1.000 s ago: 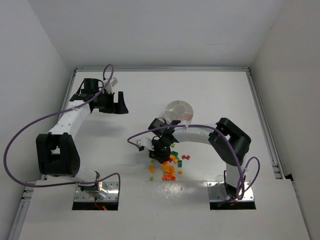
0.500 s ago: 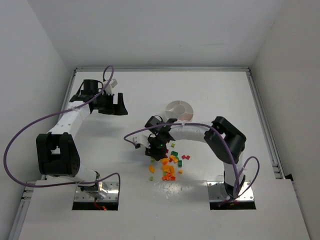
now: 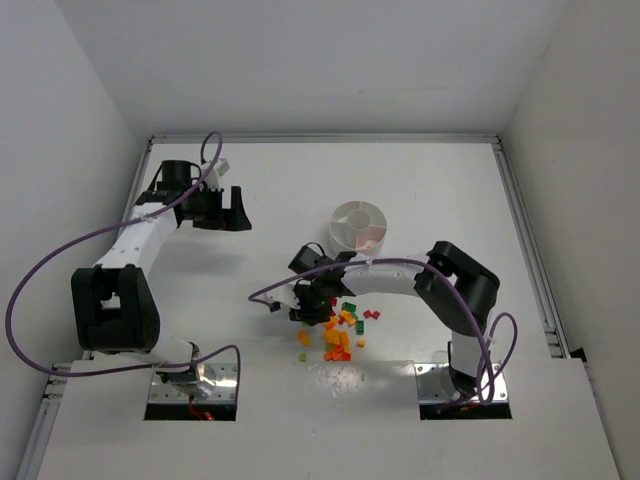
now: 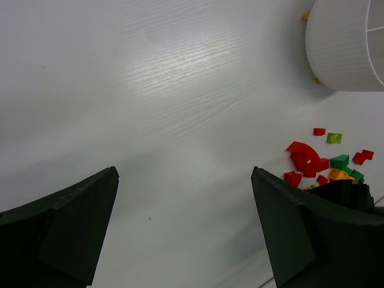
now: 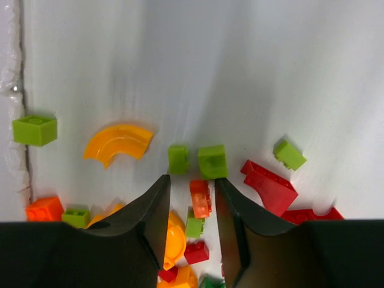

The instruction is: Sort the legos into containers by color

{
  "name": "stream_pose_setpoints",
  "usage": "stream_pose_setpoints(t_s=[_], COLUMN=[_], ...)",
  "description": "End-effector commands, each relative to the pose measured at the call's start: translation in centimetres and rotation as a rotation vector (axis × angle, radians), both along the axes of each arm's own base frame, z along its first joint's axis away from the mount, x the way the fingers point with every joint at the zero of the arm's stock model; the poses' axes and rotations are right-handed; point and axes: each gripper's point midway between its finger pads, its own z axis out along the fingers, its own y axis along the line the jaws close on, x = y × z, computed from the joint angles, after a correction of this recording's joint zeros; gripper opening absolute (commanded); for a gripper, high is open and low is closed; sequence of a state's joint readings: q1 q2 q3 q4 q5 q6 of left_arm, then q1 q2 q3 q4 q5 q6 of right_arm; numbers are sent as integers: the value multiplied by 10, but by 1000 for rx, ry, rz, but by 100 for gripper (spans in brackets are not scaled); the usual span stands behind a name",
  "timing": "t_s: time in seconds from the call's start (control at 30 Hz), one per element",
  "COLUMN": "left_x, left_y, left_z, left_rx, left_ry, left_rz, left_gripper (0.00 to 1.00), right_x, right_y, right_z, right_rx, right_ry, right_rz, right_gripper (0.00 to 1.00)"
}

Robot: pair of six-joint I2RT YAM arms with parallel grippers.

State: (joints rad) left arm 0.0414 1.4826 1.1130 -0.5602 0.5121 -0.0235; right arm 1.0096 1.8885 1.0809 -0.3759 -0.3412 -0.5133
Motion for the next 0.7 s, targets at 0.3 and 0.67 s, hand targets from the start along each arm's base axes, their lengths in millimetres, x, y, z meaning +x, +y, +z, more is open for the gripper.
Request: stream_pose_setpoints(t_s=[0.3, 0.67], left_x=[2, 4], left_y=[3, 0], left_z=[8, 10], left_rx=[-7, -22], left_ry=[-39, -40], left_rz=[-6, -17], left_gripper=[99, 99], right_x=[1, -4], right_y=[-28, -44], right_z=[-40, -38], right_rx=[-139, -175], right_ry=[-33, -15], right_rz=[-74, -74], right_gripper=[30, 39])
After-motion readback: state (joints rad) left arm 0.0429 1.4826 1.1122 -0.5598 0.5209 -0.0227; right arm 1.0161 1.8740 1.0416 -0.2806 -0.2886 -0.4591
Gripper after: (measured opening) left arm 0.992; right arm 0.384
